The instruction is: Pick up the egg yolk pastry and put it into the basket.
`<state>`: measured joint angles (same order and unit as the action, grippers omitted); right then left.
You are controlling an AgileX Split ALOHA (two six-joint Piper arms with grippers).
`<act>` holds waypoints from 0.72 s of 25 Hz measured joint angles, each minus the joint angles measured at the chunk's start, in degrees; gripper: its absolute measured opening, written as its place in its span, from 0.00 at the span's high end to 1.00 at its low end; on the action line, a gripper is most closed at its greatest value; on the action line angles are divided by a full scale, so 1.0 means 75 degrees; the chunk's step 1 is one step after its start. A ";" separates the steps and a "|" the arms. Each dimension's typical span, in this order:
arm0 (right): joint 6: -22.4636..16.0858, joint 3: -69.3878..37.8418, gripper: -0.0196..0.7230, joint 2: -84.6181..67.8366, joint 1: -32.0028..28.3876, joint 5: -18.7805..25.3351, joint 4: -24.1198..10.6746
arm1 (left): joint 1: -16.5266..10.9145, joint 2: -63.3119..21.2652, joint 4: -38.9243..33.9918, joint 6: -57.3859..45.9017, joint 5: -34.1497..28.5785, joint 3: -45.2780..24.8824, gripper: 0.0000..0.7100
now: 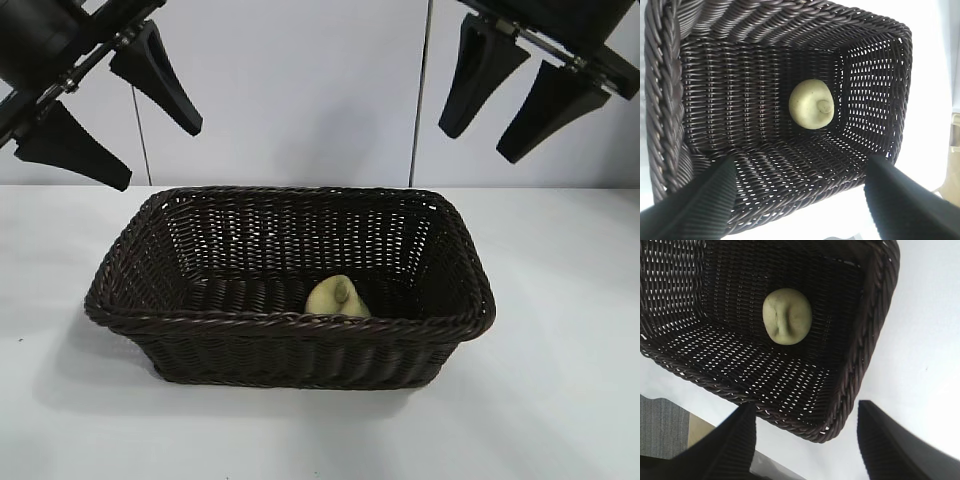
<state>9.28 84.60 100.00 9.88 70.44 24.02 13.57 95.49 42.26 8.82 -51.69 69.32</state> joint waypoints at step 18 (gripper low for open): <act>0.0000 -0.0036 0.39 0.0000 0.0000 -0.0135 -0.0008 | 0.0000 0.0000 -0.0005 0.0000 0.0000 0.0000 0.26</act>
<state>9.28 84.33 100.00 9.88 69.43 23.96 13.57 95.49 42.22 8.82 -51.69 69.32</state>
